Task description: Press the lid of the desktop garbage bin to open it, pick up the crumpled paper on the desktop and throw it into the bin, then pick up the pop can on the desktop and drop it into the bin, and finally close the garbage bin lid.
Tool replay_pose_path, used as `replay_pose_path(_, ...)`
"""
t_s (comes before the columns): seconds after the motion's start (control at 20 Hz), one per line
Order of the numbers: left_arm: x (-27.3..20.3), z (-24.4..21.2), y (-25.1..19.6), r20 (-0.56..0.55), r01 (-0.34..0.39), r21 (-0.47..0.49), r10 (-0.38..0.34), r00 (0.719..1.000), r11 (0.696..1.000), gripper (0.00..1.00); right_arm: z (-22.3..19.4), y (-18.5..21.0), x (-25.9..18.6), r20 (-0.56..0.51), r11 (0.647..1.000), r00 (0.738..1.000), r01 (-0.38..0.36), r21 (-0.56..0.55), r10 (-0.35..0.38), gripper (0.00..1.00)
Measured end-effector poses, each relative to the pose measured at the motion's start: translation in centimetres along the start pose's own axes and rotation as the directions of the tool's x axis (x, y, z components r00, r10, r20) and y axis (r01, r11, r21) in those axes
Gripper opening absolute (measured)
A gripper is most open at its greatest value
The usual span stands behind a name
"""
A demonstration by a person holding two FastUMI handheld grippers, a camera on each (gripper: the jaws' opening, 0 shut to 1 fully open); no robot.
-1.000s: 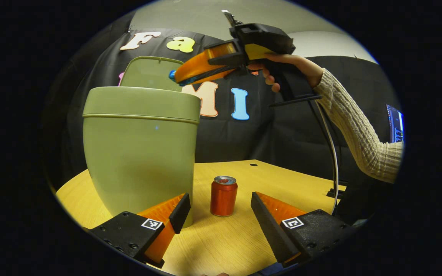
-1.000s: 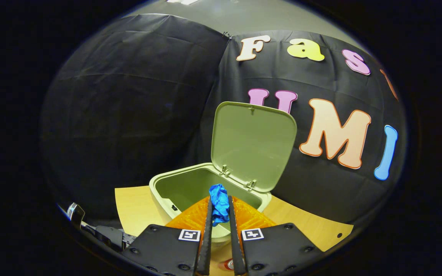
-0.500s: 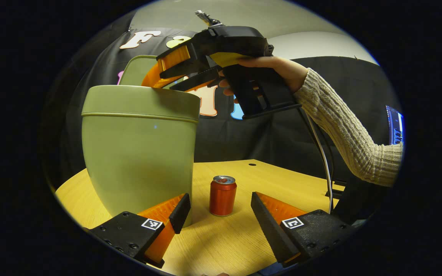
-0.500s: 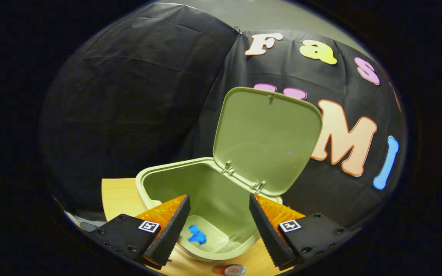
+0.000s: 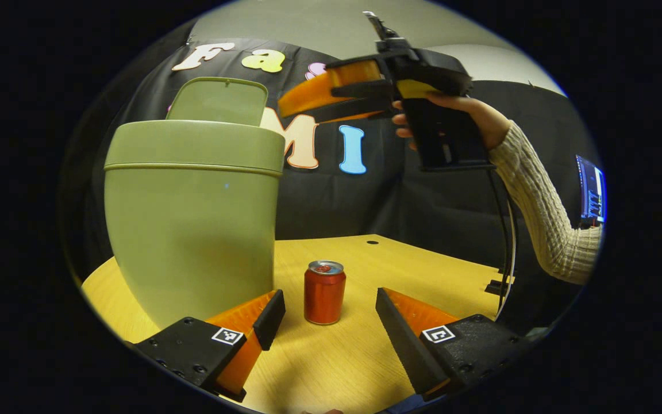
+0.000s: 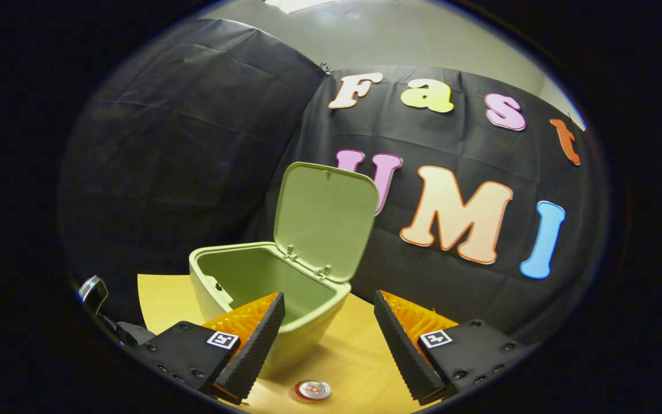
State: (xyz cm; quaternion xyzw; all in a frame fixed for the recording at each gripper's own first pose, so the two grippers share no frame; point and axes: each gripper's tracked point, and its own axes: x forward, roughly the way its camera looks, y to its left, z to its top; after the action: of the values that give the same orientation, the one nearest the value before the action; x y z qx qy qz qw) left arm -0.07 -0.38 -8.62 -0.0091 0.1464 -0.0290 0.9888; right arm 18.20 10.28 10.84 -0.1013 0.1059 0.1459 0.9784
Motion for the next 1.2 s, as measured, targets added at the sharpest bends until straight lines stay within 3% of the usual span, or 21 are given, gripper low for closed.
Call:
replay_pose_path(0.3,3.0,-0.6,-0.4,-0.041,-0.009,0.013,0.01,0.999,1.0,0.97,-3.8,-4.7,-7.4,0.032,0.996,0.995,0.09,0.019,-0.09,1.0)
replay_pose_path(0.55,6.2,-1.0,-0.2,-0.076,-0.036,0.025,0.037,0.996,0.999,0.97,-9.7,-8.4,-12.1,0.019,0.979,0.981,0.189,0.073,-0.191,1.0)
replay_pose_path(0.6,6.7,-1.0,0.0,-0.078,-0.046,0.018,0.048,0.996,0.999,0.97,-11.2,-8.7,-12.6,0.001,0.976,0.979,0.204,0.081,-0.204,0.95)
replay_pose_path(0.85,9.1,-1.5,0.8,-0.103,-0.098,0.026,0.1,0.99,0.995,0.97,-17.0,-10.0,-14.7,-0.048,0.952,0.96,0.279,0.127,-0.275,0.98)
replay_pose_path(1.2,11.4,-3.1,1.1,-0.173,-0.133,0.039,0.138,0.975,0.99,0.93,-19.4,-11.4,-16.6,-0.026,0.907,0.924,0.381,0.18,-0.382,0.98)
